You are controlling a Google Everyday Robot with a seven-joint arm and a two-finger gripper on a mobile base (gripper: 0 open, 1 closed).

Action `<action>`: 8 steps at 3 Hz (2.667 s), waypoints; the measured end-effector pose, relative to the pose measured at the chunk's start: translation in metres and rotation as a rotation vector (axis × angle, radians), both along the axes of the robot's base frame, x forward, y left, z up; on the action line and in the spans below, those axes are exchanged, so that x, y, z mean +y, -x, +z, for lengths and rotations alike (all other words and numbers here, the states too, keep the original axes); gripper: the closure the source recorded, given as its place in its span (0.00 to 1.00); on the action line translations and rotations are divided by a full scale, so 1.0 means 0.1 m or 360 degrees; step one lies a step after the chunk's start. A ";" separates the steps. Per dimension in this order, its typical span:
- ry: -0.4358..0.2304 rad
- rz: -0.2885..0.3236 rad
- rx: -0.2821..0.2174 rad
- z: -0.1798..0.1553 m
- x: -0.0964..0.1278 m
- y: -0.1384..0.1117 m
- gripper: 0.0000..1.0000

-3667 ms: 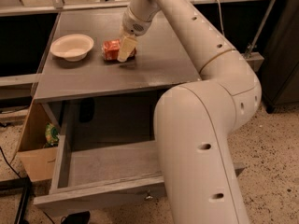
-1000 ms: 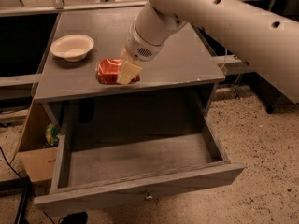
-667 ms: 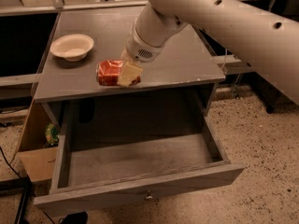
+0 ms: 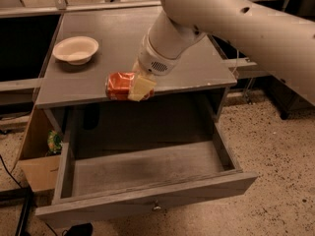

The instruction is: Place coke can into top drawer

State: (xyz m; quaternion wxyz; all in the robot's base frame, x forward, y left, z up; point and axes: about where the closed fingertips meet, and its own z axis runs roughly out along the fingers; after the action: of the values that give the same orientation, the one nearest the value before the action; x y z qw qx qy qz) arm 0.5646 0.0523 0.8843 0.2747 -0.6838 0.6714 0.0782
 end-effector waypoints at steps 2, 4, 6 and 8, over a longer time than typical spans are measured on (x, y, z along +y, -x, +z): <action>-0.0102 -0.0043 0.0076 -0.42 -0.07 0.47 1.00; -0.0164 0.0026 0.0038 -0.96 -0.16 0.48 1.00; -0.0041 0.0060 0.0051 -1.64 -0.28 0.35 1.00; -0.0048 0.0061 0.0070 -1.86 -0.38 0.27 1.00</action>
Offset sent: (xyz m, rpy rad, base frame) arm -0.0630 -0.0129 -0.0718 0.1094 0.0673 -0.0472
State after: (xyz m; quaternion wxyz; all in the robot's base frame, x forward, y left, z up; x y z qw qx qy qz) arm 0.5373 0.0146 0.6981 0.2686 -0.6906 0.6627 0.1085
